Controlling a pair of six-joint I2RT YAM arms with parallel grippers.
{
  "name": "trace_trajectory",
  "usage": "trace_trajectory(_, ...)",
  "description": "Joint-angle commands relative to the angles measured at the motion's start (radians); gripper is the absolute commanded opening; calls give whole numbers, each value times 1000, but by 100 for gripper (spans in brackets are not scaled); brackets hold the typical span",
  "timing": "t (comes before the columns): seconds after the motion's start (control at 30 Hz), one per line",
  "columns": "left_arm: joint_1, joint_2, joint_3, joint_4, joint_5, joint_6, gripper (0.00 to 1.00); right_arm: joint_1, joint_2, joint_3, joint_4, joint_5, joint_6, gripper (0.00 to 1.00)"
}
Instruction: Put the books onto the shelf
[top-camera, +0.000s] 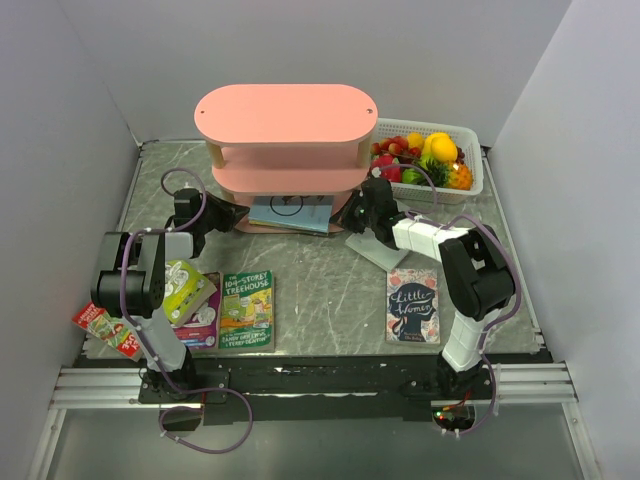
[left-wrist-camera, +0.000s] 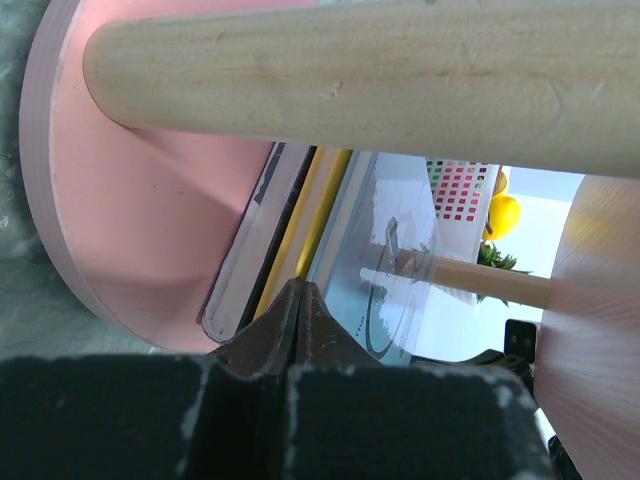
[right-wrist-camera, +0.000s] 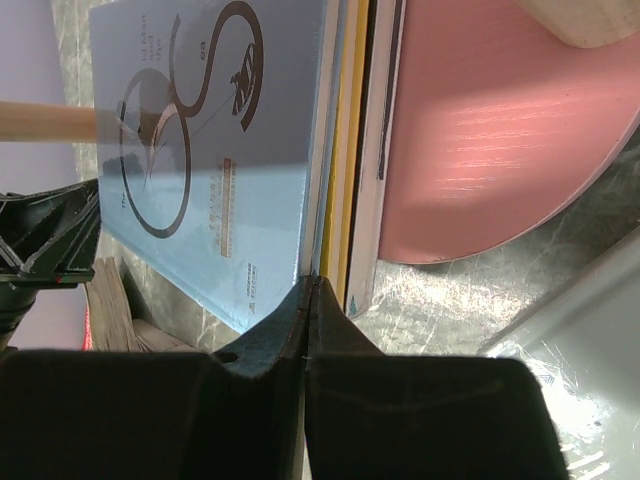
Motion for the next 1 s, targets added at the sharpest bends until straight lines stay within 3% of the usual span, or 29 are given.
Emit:
trace_trajectory(0.0,-11,-7,23,44,31,7,1,-13,1,38,37,19,17,0)
trace_trajectory(0.57,16,-37,10,27,27,15,1,-24,-148,-39,-35,65,-105,0)
trace_trajectory(0.8,28,-74,-6,-11,13,22,1,63,-225,-74,-89,31,-242,0)
trace_trajectory(0.97,70,-166,-27,-106,-39,35,8,116,-251,-108,-104,25,-299,0)
